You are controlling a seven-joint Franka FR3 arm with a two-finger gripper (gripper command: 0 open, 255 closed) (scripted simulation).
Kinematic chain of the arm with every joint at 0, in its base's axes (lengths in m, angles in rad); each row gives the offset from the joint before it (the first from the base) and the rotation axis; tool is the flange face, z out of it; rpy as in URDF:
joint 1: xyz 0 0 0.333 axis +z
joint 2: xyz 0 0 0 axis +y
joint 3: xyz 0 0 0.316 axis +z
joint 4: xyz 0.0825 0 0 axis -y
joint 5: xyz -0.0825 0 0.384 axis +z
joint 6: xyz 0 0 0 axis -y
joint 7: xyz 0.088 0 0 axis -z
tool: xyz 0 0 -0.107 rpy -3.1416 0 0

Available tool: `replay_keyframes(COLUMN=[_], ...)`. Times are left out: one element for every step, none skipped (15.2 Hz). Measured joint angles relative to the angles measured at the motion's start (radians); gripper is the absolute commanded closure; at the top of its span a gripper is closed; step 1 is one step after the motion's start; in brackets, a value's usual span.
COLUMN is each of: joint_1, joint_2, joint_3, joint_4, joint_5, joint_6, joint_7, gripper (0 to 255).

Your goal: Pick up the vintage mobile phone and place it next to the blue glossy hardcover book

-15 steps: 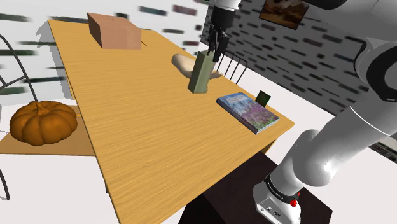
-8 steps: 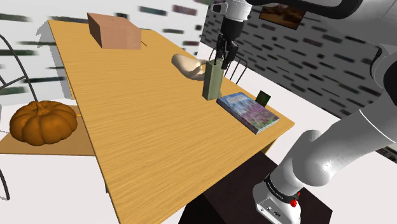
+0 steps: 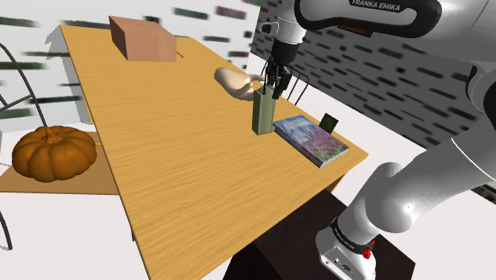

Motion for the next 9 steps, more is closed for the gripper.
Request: replay_keyframes(joint_1=[0.0, 0.0, 0.0, 0.0, 0.001, 0.001, 0.001, 0.001, 0.001], joint_2=[-0.002, -0.002, -0.005, -0.008, -0.009, -0.008, -0.008, -0.008, -0.008], joint_3=[0.001, -0.001, -0.001, -0.001, 0.0, 0.0, 0.0, 0.0, 0.001], joint_4=[-0.014, -0.026, -0.044, -0.06, -0.066, -0.068, -0.07, -0.07, -0.07], joint_5=[0.0, 0.0, 0.0, 0.0, 0.0, 0.0, 0.0, 0.0, 0.0], joint_6=[0.012, 0.023, 0.038, 0.052, 0.057, 0.06, 0.062, 0.062, 0.063], joint_7=[0.001, 0.0, 0.001, 0.002, 0.004, 0.004, 0.004, 0.004, 0.005], gripper=[255, 255, 255, 255, 255, 255, 255, 255, 255])
